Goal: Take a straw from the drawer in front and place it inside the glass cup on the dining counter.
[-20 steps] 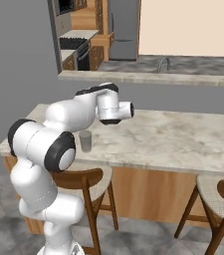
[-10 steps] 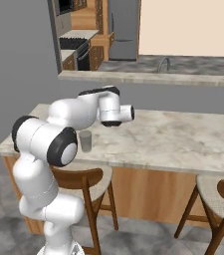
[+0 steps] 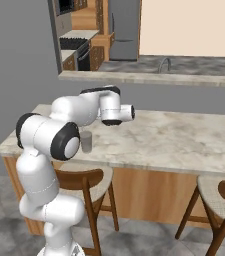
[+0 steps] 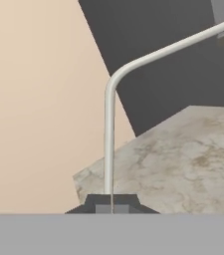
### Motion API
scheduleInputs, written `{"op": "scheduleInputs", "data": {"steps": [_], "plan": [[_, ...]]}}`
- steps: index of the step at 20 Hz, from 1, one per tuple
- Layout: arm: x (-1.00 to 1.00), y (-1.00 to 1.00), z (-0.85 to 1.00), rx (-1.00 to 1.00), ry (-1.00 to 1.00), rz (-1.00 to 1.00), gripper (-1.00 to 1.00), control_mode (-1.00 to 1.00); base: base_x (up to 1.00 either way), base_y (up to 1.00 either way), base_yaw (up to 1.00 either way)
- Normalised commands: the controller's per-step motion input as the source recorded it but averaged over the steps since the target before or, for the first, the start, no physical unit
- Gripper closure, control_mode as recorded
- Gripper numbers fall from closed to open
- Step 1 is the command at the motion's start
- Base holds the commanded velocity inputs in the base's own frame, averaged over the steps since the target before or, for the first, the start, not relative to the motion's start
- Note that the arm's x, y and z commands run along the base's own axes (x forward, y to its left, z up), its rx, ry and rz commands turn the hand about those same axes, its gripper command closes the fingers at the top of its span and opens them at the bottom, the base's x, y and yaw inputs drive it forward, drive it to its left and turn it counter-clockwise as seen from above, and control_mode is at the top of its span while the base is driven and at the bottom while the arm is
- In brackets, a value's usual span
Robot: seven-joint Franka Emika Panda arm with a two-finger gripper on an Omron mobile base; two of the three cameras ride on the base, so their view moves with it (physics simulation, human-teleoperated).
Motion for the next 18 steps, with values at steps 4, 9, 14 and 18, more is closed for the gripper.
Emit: {"op": "scheduleInputs", "data": {"steps": [4,9,14,18], "plan": [[0.29,0.00,-0.10,0.00,0.02,0.00,1.00,-1.00,0.00,0.00,0.00],[0.05,-0.01,-0.13,0.00,0.00,0.03,1.00,-1.00,0.00,0.00,0.00],[0.00,0.00,-0.17,0.00,0.00,0.04,1.00,-1.00,0.00,0.00,0.00],[0.01,0.00,-0.22,0.00,0.00,0.04,1.00,-1.00,0.00,0.00,0.00]]}}
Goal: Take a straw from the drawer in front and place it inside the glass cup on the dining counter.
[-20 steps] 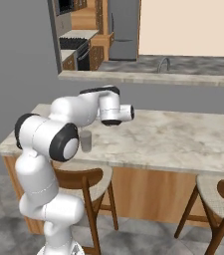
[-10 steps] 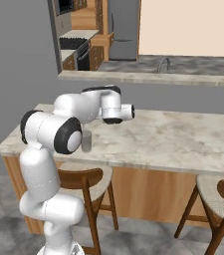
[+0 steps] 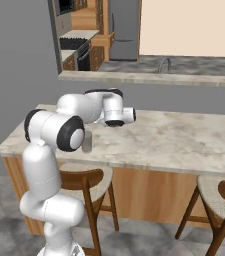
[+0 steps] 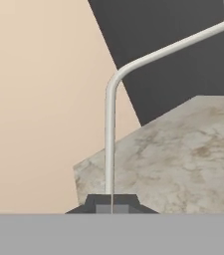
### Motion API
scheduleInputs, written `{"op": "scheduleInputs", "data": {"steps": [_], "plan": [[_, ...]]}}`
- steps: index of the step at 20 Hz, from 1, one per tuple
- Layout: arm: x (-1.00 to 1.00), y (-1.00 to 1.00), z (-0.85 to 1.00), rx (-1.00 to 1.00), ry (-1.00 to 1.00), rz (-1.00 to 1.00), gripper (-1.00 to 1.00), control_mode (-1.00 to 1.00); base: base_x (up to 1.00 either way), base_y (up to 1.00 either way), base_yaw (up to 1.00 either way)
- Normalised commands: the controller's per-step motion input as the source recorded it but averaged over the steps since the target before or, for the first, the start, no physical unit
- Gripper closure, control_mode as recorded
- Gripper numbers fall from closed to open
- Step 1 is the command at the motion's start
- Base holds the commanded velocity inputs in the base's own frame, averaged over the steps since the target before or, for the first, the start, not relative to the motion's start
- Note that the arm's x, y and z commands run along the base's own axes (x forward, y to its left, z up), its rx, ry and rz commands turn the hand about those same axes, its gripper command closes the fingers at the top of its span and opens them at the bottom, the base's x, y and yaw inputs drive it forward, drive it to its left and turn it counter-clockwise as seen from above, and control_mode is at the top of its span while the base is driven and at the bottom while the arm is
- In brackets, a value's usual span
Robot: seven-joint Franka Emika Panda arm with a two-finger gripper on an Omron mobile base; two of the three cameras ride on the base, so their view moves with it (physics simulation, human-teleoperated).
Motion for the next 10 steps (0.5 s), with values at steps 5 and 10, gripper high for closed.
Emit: {"op": "scheduleInputs", "data": {"steps": [5,10], "plan": [[0.00,0.00,-0.18,0.00,0.00,0.04,1.00,-1.00,0.00,0.00,0.00],[0.00,0.00,-0.10,0.00,0.00,0.05,1.00,-1.00,0.00,0.00,0.00]]}}
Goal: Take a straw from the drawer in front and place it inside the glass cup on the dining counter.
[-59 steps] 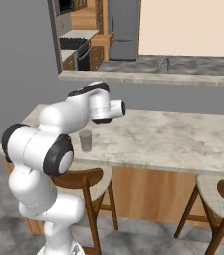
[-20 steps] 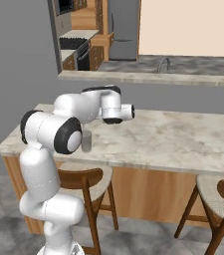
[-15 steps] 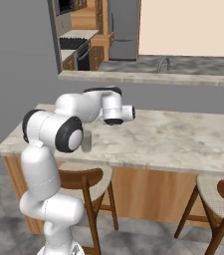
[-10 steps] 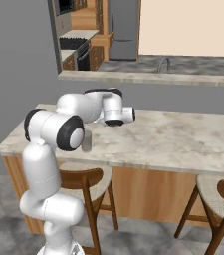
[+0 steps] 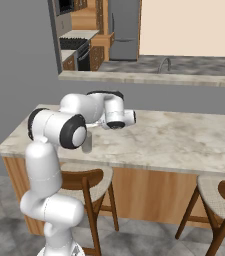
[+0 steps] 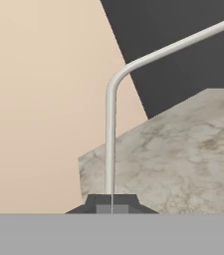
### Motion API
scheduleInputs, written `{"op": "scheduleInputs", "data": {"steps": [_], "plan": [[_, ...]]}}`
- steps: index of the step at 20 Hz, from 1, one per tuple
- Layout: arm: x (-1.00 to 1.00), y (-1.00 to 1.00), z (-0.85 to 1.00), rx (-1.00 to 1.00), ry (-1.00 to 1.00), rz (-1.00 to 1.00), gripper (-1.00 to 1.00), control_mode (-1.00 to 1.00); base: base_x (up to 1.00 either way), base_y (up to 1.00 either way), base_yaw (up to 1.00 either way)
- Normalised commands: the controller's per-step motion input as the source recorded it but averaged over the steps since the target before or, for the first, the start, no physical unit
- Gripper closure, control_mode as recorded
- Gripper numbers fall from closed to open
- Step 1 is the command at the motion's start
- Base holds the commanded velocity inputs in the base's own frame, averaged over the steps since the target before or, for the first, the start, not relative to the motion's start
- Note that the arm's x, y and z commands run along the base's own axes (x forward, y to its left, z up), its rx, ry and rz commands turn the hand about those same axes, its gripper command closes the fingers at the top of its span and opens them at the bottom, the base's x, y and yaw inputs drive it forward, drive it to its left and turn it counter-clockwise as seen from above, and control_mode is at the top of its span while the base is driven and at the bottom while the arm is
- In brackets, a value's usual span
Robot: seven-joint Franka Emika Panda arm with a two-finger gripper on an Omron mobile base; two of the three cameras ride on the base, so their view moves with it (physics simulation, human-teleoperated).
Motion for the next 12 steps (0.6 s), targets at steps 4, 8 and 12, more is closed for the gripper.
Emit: {"op": "scheduleInputs", "data": {"steps": [4,8,12], "plan": [[0.00,0.00,-0.06,0.00,0.00,0.06,1.00,-1.00,0.00,0.00,0.00],[0.02,0.00,-0.01,0.00,0.00,0.06,1.00,-1.00,0.00,0.00,0.00],[0.10,0.00,0.00,0.00,0.00,0.05,1.00,-1.00,0.00,0.00,0.00]]}}
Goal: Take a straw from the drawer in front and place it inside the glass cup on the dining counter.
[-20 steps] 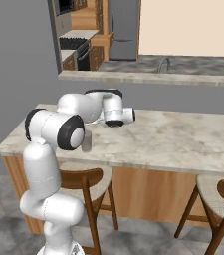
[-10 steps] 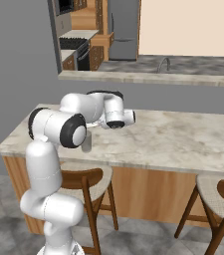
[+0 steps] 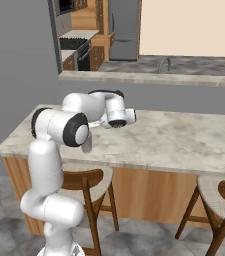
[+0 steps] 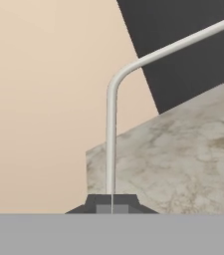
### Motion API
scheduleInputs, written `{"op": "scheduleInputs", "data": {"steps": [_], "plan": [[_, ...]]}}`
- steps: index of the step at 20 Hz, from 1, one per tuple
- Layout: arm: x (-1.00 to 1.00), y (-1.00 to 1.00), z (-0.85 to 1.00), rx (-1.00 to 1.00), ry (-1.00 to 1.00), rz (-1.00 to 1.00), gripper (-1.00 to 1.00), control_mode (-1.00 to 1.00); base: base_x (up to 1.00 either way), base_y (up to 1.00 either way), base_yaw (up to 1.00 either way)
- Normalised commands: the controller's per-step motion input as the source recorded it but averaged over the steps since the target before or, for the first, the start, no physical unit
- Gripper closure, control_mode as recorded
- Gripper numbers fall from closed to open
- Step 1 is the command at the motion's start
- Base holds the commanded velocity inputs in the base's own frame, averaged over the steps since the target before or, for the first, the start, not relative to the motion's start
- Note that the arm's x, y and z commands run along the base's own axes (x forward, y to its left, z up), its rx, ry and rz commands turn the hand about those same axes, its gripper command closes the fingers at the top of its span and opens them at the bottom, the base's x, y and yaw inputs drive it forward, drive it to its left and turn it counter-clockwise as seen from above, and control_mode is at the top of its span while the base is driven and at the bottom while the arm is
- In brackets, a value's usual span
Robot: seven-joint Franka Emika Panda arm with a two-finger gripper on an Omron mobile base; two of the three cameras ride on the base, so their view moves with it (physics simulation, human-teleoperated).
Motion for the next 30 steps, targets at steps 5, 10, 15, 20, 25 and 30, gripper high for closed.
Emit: {"op": "scheduleInputs", "data": {"steps": [5,10,15,20,25,30], "plan": [[0.08,0.00,0.00,0.00,0.00,0.06,1.00,-1.00,0.00,0.00,0.00],[0.00,0.00,0.00,0.00,-0.01,0.09,1.00,-1.00,0.00,0.00,0.00],[0.00,0.00,0.00,0.03,-0.02,0.09,1.00,-1.00,0.00,0.00,0.00],[0.01,0.00,-0.02,0.09,-0.01,0.08,1.00,-1.00,0.00,0.00,0.00],[0.01,0.00,-0.11,0.12,0.00,0.07,1.00,-1.00,0.00,0.00,0.00],[0.04,0.00,-0.18,0.08,-0.07,0.05,1.00,-1.00,0.00,0.00,0.00]]}}
